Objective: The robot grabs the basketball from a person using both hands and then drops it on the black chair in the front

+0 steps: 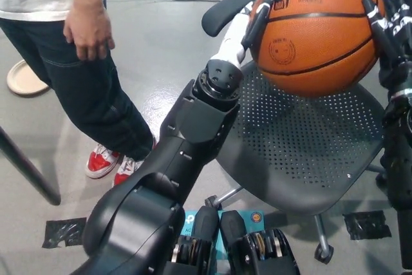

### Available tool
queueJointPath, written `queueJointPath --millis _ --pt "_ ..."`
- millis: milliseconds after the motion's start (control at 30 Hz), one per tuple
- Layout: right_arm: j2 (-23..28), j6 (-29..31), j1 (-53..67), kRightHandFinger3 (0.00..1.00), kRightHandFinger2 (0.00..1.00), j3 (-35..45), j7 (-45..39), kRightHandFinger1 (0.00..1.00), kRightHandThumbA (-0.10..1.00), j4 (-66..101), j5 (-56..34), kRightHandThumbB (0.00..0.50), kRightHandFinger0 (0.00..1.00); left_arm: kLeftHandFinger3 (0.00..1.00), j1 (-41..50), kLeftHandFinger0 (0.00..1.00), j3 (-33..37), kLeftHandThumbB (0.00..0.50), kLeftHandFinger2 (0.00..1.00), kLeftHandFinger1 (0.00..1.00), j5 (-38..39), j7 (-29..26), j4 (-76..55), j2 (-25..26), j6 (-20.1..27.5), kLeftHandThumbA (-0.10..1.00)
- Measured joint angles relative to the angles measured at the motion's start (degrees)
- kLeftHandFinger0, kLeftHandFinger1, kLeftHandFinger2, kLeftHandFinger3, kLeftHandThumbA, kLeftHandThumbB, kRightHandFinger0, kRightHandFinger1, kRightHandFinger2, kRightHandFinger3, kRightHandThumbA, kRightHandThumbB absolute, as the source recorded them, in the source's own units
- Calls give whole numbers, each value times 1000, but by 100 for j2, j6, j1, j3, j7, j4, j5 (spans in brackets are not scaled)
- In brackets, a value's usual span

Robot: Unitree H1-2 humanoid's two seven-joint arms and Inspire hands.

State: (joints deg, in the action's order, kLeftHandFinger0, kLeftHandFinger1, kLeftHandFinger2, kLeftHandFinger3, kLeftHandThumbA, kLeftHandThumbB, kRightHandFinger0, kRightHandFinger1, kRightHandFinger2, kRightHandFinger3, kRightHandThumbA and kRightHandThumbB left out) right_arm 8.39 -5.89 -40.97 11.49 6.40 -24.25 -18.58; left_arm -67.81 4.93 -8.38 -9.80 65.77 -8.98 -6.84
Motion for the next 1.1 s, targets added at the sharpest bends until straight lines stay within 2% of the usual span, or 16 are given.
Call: queueJointPath --millis 33,100,133,333,367,400,433,500,600,733,767,800,933,967,1033,1100 --pt "0 12 1 1000 1000 6 -10 1000 1000 -38 -18 201 1000 1000 -37 1000 3 165 1000 1000 5 -1 88 -3 21 1000" --pt "4 34 0 1000 1000 20 -39 1000 1000 -143 -75 225 1000 1000 -122 1000 11 224 1000 1000 21 -1 285 -2 78 1000" --pt "23 42 0 1000 1000 7 -46 1000 1000 -160 -70 258 1000 1000 -175 1000 7 244 1000 1000 37 -1 379 -2 114 1000" --pt "216 105 -141 1000 1000 -85 139 1000 1000 -188 321 252 1000 1000 -322 1000 -54 242 1000 1000 153 97 512 -5 247 1000" --pt "229 105 -161 1000 1000 -88 168 1000 1000 -186 369 244 1000 1000 -339 1000 -53 290 1000 1000 167 118 512 -7 265 1000" --pt "271 133 -166 1000 1000 -57 238 1000 1000 -198 445 240 1000 1000 -362 1000 -51 297 1000 1000 175 142 511 15 277 1000" --pt "318 164 -166 1000 1000 -31 284 1000 996 -210 502 227 1000 1000 -377 1000 -43 273 1000 1000 177 172 503 33 296 1000" --pt "454 221 -166 1000 1000 64 356 1000 992 -230 585 226 1000 1000 -401 1000 -38 272 1000 1000 180 223 446 82 336 1000" --pt "636 306 -166 1000 1000 268 440 1000 964 -245 650 232 1000 1000 -459 1000 -40 310 1000 1000 189 283 402 192 384 1000" --pt "775 399 -166 1000 1000 483 516 1000 968 -245 682 234 1000 1000 -493 1000 -44 311 1000 1000 220 306 366 318 479 1000" --pt "791 423 -166 1000 1000 510 529 1000 958 -245 686 189 1000 1000 -492 1000 -44 324 1000 1000 225 307 366 331 488 1000" --pt "803 451 -165 1000 1000 552 541 1000 955 -240 687 183 1000 1000 -491 1000 -52 321 1000 1000 237 311 365 340 505 1000" --pt "806 488 -155 1000 1000 624 554 1000 941 -164 687 191 1000 1000 -488 1000 -60 314 1000 1000 261 381 360 377 602 1000" --pt "806 496 -153 1000 1000 639 556 1000 896 -148 687 240 1000 1000 -489 1000 -59 333 1000 1000 270 406 359 393 642 1000" --pt "795 490 -102 1000 1000 652 574 1000 814 3 688 249 1000 1000 -470 1000 -26 316 1000 1000 264 422 305 406 680 1000" --pt "742 490 8 1000 1000 652 621 1000 721 290 738 279 1000 1000 -355 1000 51 336 1000 1000 238 437 25 454 718 1000"
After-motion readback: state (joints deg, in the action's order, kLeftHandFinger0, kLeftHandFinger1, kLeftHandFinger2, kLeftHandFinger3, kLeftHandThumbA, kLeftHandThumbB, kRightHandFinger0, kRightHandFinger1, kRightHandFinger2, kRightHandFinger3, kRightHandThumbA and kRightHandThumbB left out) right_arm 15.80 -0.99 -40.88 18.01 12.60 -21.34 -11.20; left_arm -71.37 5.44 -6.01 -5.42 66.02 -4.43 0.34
